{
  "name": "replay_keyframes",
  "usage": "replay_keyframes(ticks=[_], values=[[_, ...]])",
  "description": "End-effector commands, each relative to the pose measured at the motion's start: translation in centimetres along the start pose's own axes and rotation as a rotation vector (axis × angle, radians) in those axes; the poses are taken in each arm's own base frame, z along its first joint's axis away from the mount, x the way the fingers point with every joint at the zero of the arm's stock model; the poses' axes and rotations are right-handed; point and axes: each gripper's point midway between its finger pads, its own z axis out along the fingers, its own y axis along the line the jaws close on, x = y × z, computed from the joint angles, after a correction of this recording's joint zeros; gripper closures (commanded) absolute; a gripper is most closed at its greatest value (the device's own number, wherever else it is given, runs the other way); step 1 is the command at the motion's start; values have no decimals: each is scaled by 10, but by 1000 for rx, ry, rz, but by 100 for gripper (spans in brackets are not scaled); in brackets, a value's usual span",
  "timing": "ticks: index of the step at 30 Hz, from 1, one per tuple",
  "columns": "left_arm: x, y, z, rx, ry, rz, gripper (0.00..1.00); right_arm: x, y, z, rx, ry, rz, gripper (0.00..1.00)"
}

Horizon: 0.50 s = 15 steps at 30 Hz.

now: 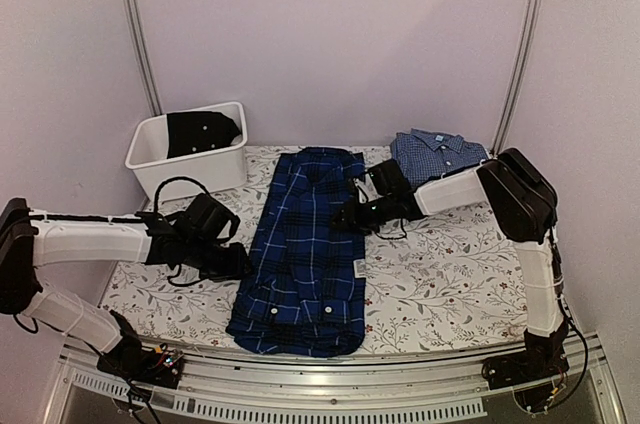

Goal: Fold and stack the long sleeve shirts
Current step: Smooth out the rectangle-folded shirt at the center of the board.

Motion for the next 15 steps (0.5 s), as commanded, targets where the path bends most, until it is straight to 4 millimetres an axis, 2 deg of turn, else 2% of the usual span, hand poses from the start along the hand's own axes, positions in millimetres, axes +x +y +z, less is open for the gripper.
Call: replay_keyframes(ticks=[1, 7, 11, 15], values=[[23, 14, -2, -44, 42, -11, 69, -6, 19, -17, 19, -14, -41, 60], [40, 7, 1, -17, 80, 4, 72, 2, 58, -10, -25, -10, -82, 59], [51, 2, 4, -4, 109, 10, 76, 14, 85, 7, -79, 18, -99, 59], [57, -9, 6, 22, 126, 28, 78, 30, 90, 29, -100, 63, -93, 59]])
